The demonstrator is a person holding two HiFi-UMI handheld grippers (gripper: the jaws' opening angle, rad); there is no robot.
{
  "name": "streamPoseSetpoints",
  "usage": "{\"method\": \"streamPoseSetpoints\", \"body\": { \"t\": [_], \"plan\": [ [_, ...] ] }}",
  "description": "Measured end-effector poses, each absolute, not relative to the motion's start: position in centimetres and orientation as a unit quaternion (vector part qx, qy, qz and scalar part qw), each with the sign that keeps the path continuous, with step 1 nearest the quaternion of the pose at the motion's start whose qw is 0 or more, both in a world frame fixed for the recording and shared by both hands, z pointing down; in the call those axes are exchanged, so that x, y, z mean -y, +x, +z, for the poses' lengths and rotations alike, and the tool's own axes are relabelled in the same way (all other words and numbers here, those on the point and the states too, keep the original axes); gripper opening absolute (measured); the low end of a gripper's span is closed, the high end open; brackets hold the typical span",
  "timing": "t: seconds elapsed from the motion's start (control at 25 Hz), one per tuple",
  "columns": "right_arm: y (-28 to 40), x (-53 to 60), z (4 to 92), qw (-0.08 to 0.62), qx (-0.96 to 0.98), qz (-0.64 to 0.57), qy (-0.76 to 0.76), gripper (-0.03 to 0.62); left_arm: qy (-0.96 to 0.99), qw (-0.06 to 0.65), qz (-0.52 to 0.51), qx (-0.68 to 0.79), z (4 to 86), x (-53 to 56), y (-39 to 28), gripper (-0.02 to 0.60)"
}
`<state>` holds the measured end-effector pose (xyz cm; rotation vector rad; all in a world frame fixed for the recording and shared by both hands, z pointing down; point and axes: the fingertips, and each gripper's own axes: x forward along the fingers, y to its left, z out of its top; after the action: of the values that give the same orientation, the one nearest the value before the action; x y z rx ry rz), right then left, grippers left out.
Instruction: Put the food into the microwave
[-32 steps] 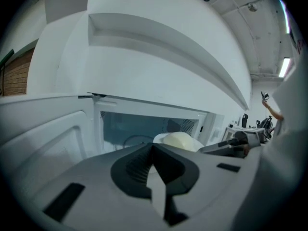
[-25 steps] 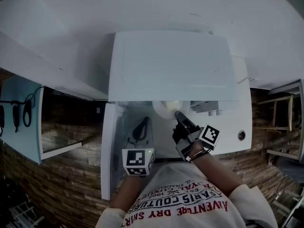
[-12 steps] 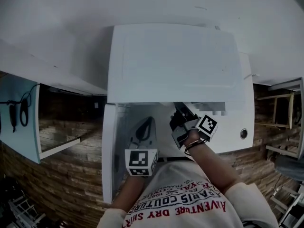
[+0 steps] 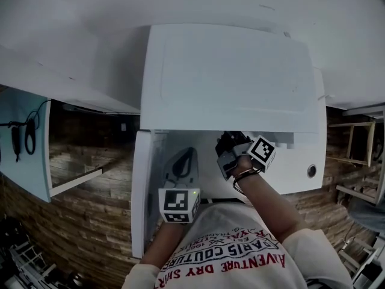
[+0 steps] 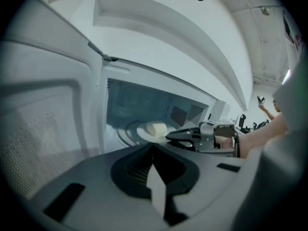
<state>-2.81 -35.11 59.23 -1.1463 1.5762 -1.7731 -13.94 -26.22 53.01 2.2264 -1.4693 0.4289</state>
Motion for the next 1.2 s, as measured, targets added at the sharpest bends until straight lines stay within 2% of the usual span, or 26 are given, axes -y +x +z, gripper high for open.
{"method": "streamPoseSetpoints", "body": {
  "t": [0.24, 0.68, 0.72, 0.84, 1.0, 1.2],
  "plan": [
    [-3.9, 36.0, 59.1, 0.244, -0.584, -0.649, -0.422, 0.029, 0.805, 0.220, 0.157, 0.528, 53.3, 26.2, -13.8, 0.006],
    [-4.8, 35.9, 58.8, 0.168, -0.626, -0.620, -0.442, 0.042, 0.801, 0.223, 0.150, 0.536, 53.0, 26.5, -14.4, 0.006],
    [-4.8, 35.9, 58.7, 0.161, -0.634, -0.613, -0.443, 0.052, 0.802, 0.221, 0.149, 0.535, 52.9, 26.6, -14.2, 0.006],
    [-5.3, 35.6, 58.0, 0.123, -0.674, -0.583, -0.437, 0.136, 0.805, 0.219, 0.147, 0.532, 52.7, 26.6, -13.9, 0.006],
    [-6.3, 35.3, 57.3, 0.037, -0.746, -0.503, -0.435, 0.241, 0.806, 0.220, 0.146, 0.530, 52.7, 26.5, -13.7, 0.006],
    [-6.5, 34.5, 58.2, -0.103, -0.796, -0.399, -0.444, 0.259, 0.808, 0.217, 0.146, 0.528, 52.5, 26.6, -13.5, 0.006]
  ]
}}
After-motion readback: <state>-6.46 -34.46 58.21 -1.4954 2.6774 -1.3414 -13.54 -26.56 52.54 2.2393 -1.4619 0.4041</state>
